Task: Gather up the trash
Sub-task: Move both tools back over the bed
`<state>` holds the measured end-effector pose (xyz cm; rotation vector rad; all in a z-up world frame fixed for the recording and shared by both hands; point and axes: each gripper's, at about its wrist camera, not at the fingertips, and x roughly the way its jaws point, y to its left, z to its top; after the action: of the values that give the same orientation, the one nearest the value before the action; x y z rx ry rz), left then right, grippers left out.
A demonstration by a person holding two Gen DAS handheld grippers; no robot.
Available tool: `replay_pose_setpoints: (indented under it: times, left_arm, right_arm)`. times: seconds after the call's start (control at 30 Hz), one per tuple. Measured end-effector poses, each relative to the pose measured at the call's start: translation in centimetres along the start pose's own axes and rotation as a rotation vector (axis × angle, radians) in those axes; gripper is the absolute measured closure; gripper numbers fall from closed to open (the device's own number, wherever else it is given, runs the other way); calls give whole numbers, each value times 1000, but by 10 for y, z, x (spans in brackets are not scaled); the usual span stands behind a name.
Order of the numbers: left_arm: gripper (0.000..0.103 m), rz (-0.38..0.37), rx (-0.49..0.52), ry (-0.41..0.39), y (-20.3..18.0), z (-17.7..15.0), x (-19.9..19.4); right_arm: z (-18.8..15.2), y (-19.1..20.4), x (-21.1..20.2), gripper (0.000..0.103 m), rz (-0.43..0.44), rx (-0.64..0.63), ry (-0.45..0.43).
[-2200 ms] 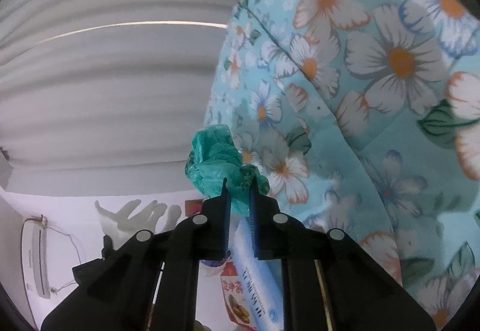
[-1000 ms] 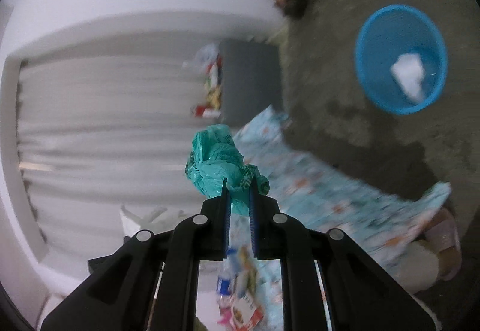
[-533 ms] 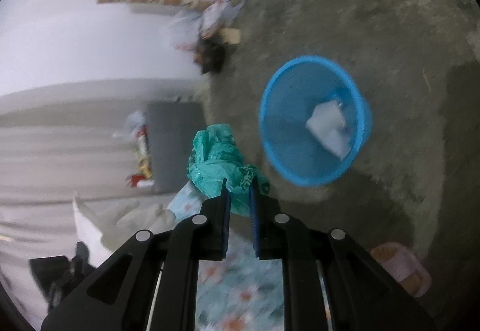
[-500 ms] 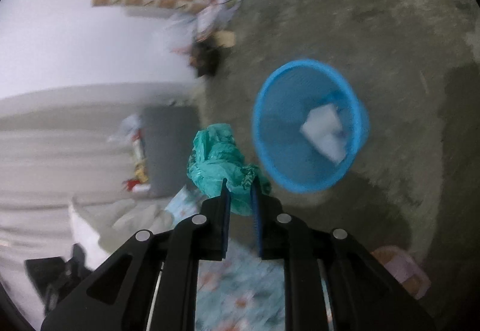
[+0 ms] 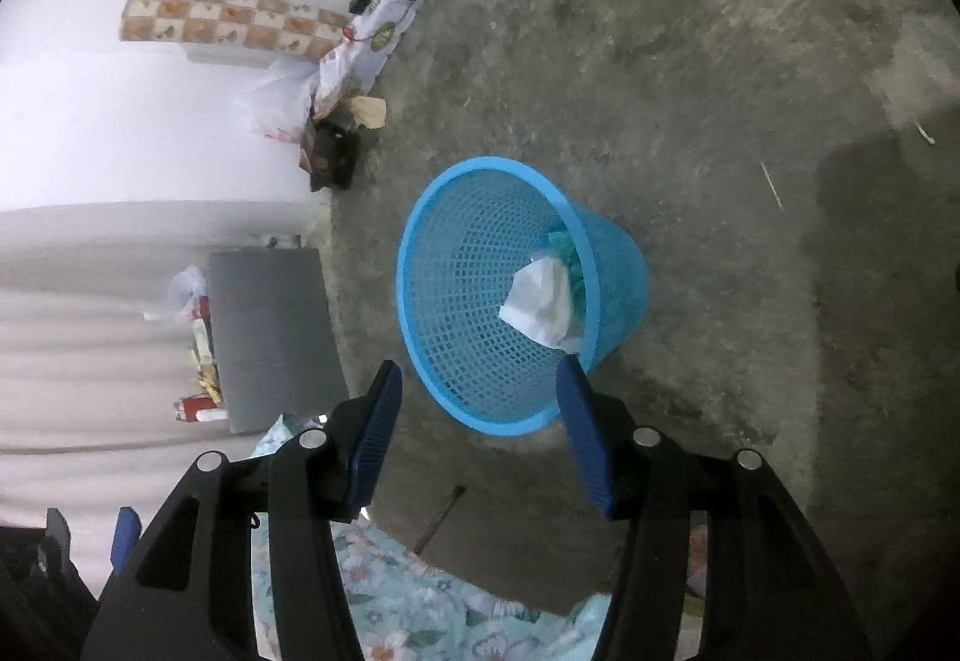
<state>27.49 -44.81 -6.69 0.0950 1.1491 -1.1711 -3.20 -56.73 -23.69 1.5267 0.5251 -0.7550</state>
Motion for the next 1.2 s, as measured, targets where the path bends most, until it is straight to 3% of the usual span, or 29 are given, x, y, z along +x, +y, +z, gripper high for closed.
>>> replay_pose_setpoints:
  times: [0.07, 0.17, 0.3, 0.43, 0.53, 0.67, 0.77, 1.0, 1.2]
  left_arm:
    - [44, -4, -1, -29, -7, -4, -23]
    - [35, -10, 9, -79, -18, -15, -68]
    - [23, 0, 22, -176, -27, -47, -146]
    - [19, 46, -15, -259, -18, -89, -220]
    - [17, 122, -88, -351, 3, -135, -287]
    - [14, 312, -211, -528, 35, -210, -369]
    - [14, 452, -363, -627, 63, -283, -421]
    - [14, 560, -597, -688, 89, -399, -457]
    - [14, 565, -650, -712, 96, -432, -452]
  right_arm:
    - [-6, 6, -14, 50, 7, -16, -11]
    - [-21, 31, -35, 40, 6, -96, -27]
    - [-53, 83, -59, 31, 41, -269, -12]
    - [-89, 128, -77, 30, 106, -449, 49]
    - [-127, 164, -89, 29, 162, -614, 134]
    - [-170, 193, -94, 26, 231, -754, 228]
    - [-209, 210, -83, 26, 271, -817, 356]
    - [-300, 238, -58, 26, 274, -968, 583]
    - [-367, 254, -52, 26, 239, -1101, 666]
